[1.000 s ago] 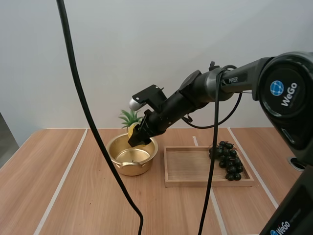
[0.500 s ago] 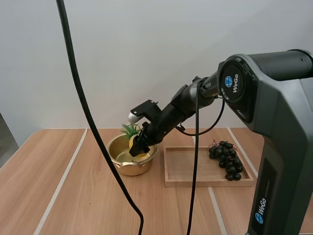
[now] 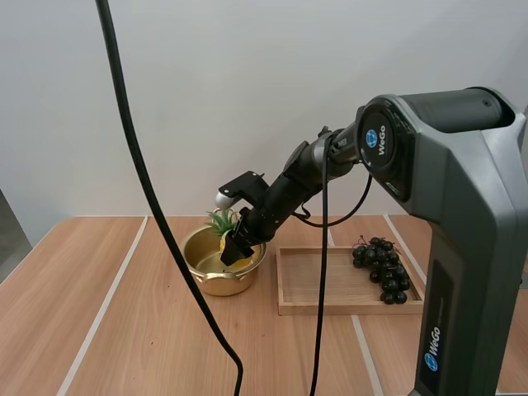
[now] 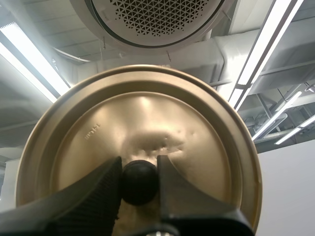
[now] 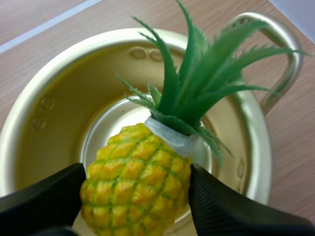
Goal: Open the pot, put the pineapple inside, and close it
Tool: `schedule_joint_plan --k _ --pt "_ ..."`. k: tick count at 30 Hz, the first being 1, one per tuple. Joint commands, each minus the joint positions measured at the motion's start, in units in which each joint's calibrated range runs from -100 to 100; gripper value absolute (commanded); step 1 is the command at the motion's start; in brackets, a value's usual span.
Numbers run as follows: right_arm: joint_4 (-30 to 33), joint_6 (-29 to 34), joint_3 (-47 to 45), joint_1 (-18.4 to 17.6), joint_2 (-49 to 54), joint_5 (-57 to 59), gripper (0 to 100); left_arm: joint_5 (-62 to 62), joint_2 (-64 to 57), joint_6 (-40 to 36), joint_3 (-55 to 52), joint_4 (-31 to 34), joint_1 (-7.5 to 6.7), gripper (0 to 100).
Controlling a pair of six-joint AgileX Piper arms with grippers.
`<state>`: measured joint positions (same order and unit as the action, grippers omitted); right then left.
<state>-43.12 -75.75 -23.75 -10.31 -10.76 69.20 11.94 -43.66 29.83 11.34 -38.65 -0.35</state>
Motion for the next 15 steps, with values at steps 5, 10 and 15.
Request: schedule_joint_plan --k 5,10,15 --pt "2.38 1.59 0.09 0.07 -1.66 5.05 0 0.17 -0.18 0.08 0.42 0.28 -0.11 0" --pt "2.38 2.36 0.09 0.07 -1.42 7.16 0 0.35 -0.18 0.08 0.42 0.28 -0.11 0" --pt "2.38 2.8 0.09 0.07 -1.01 8.49 0 0.35 -0.18 0.08 0.42 0.28 -0.11 0"
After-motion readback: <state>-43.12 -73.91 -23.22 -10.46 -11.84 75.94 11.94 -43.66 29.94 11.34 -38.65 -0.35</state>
